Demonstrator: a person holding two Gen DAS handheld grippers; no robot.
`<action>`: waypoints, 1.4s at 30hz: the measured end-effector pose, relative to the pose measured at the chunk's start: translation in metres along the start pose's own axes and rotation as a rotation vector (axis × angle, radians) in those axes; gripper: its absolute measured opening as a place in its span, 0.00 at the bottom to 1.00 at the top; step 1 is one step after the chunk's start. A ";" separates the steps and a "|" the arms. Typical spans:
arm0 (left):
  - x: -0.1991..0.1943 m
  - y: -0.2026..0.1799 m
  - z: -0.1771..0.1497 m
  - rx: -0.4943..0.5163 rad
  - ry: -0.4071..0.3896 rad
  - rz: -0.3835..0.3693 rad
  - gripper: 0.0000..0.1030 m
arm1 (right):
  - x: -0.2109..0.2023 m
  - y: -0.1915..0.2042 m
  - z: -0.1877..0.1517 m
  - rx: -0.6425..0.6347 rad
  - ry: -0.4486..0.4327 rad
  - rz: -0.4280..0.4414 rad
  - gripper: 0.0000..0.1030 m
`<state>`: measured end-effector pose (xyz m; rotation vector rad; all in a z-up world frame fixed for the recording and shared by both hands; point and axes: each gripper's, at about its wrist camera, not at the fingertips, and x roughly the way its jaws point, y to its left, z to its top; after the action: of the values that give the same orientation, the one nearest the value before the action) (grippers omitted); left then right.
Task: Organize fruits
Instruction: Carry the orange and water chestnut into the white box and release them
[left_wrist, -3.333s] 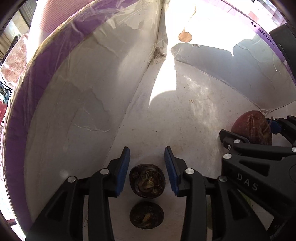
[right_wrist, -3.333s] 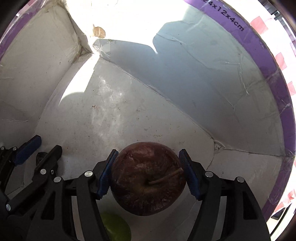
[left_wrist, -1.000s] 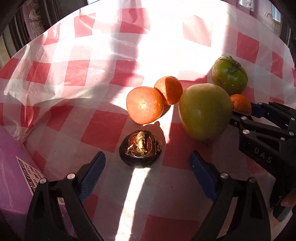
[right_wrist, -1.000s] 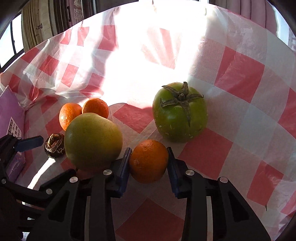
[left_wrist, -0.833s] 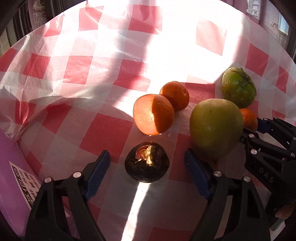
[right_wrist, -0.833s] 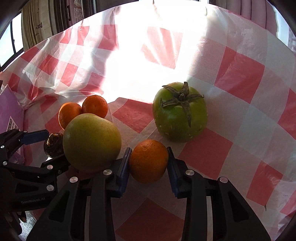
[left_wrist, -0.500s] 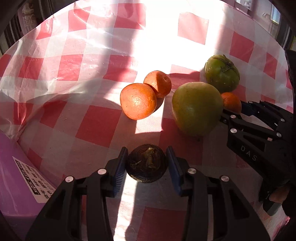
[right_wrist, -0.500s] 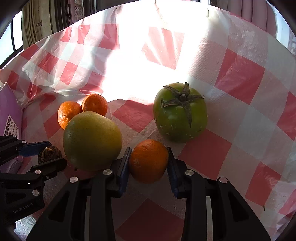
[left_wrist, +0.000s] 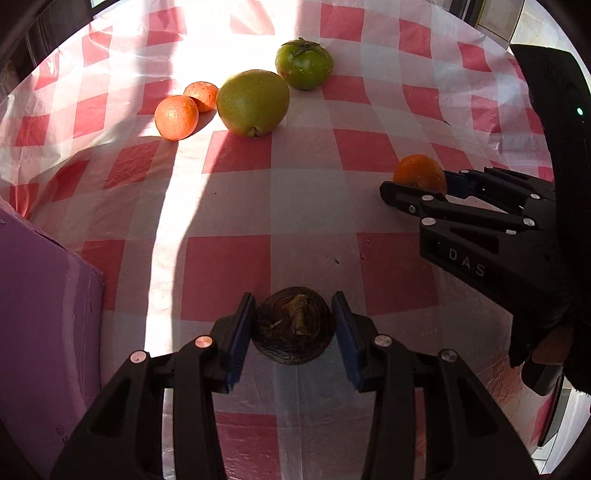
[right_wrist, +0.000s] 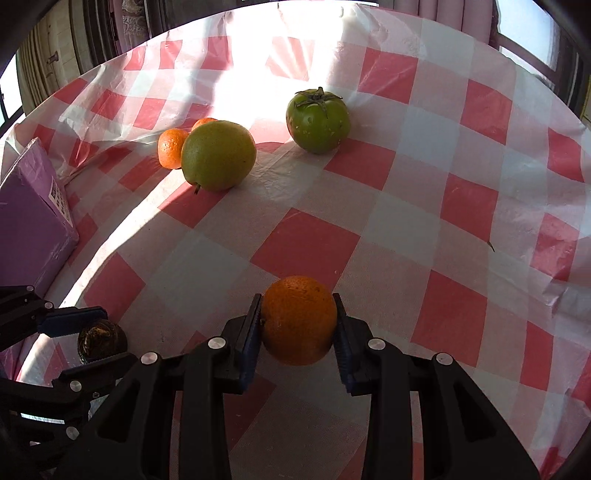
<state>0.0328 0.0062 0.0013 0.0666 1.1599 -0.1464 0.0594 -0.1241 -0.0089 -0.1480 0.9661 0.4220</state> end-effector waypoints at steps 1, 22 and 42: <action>-0.002 -0.007 -0.006 0.014 0.000 -0.010 0.41 | -0.005 0.002 -0.008 0.009 0.006 -0.006 0.34; -0.136 -0.001 -0.038 0.258 -0.244 -0.057 0.41 | -0.109 0.068 -0.053 0.239 -0.015 -0.116 0.34; -0.189 0.176 -0.097 0.063 -0.301 0.033 0.42 | -0.147 0.218 0.036 0.126 -0.182 0.005 0.34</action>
<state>-0.1027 0.2081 0.1321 0.1149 0.8540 -0.1579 -0.0760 0.0438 0.1459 0.0068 0.8115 0.3715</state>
